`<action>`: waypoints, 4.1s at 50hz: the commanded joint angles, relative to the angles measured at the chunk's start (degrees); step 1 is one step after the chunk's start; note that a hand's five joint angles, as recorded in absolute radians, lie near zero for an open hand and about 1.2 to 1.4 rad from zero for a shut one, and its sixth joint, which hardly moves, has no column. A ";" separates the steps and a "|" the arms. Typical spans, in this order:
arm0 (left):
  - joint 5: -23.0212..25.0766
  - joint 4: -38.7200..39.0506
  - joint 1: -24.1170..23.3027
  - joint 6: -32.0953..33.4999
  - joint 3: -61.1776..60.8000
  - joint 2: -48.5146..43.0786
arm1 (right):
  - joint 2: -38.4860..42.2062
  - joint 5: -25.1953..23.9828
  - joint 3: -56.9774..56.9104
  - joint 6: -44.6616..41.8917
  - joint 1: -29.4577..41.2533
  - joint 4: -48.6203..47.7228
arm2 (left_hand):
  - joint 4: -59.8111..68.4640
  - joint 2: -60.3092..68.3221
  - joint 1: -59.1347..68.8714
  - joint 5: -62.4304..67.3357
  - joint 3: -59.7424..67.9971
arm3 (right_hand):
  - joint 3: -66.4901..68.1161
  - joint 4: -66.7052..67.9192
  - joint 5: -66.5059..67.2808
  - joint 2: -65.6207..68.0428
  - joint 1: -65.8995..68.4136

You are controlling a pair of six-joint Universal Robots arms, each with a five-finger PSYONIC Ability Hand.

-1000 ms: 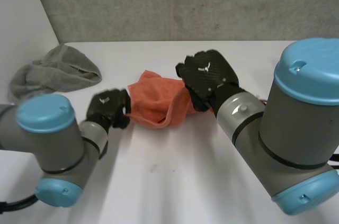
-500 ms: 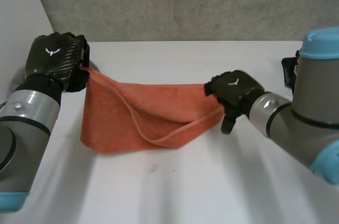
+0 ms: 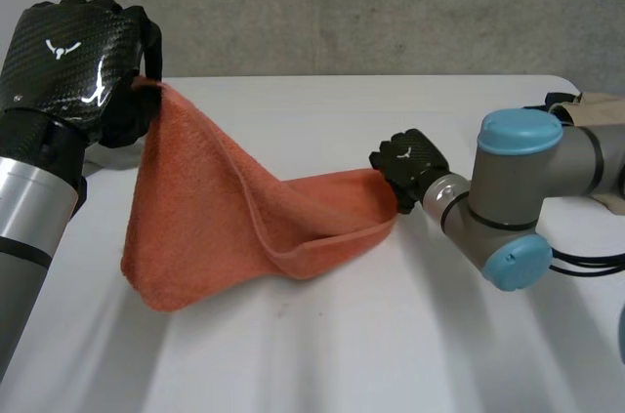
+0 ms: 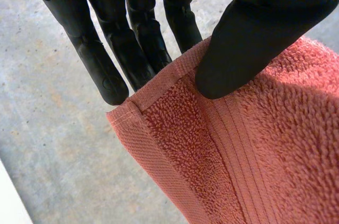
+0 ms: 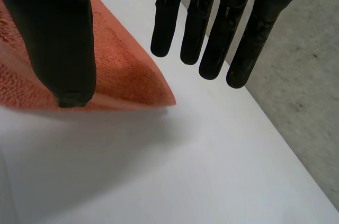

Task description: Fold the laundry.

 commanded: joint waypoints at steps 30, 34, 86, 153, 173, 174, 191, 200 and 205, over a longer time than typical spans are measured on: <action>0.80 -2.21 0.45 0.00 3.74 -0.16 | -4.41 -9.73 5.50 -3.61 -4.05 11.33 | 11.11 11.64 15.87 14.52 11.99 | 6.17 6.37 7.43 6.54 11.55; 0.80 -2.21 0.45 0.00 4.00 -0.16 | -2.65 -9.82 4.98 -0.97 -4.05 7.90 | 11.11 11.64 15.87 14.52 11.99 | 7.18 7.37 8.43 7.54 12.55; 3.17 -9.77 5.99 -0.35 8.92 -29.33 | -33.86 -4.55 16.40 -2.46 -8.10 27.66 | 11.11 11.64 15.87 14.52 11.99 | 44.13 44.33 45.39 44.49 49.51; 3.61 -3.79 5.81 4.83 11.82 -39.01 | -25.23 -9.38 34.06 -5.53 -18.03 18.54 | 11.11 11.64 15.87 14.52 11.99 | -2.75 -2.55 -1.49 -2.38 2.63; 3.08 -3.35 5.99 8.08 33.07 -44.02 | -20.92 2.91 13.96 -3.78 -7.66 -6.42 | 11.11 11.64 15.87 14.52 11.99 | 44.13 44.33 45.39 44.49 49.51; 3.08 -3.00 5.99 8.08 35.01 -43.93 | -20.92 3.70 12.02 -3.25 -7.13 -7.92 | 11.11 11.64 15.87 14.52 11.99 | 44.13 44.33 45.39 44.49 49.51; -4.74 23.28 7.92 8.00 38.29 -32.34 | -21.89 13.91 -3.38 4.58 -5.46 -33.86 | 11.11 11.64 15.87 14.52 11.99 | 44.13 44.33 45.39 44.49 49.51; 0.43 23.28 9.33 5.98 20.46 -30.66 | -20.75 7.15 8.83 1.94 -5.81 -28.59 | 11.11 11.64 15.87 14.52 11.99 | 44.13 44.33 45.39 44.49 49.51; 5.27 23.28 9.24 6.41 8.51 -31.71 | -18.47 0.48 19.71 -3.84 -6.07 -26.48 | 11.11 11.64 15.87 14.52 11.99 | 44.13 44.33 45.39 44.49 49.51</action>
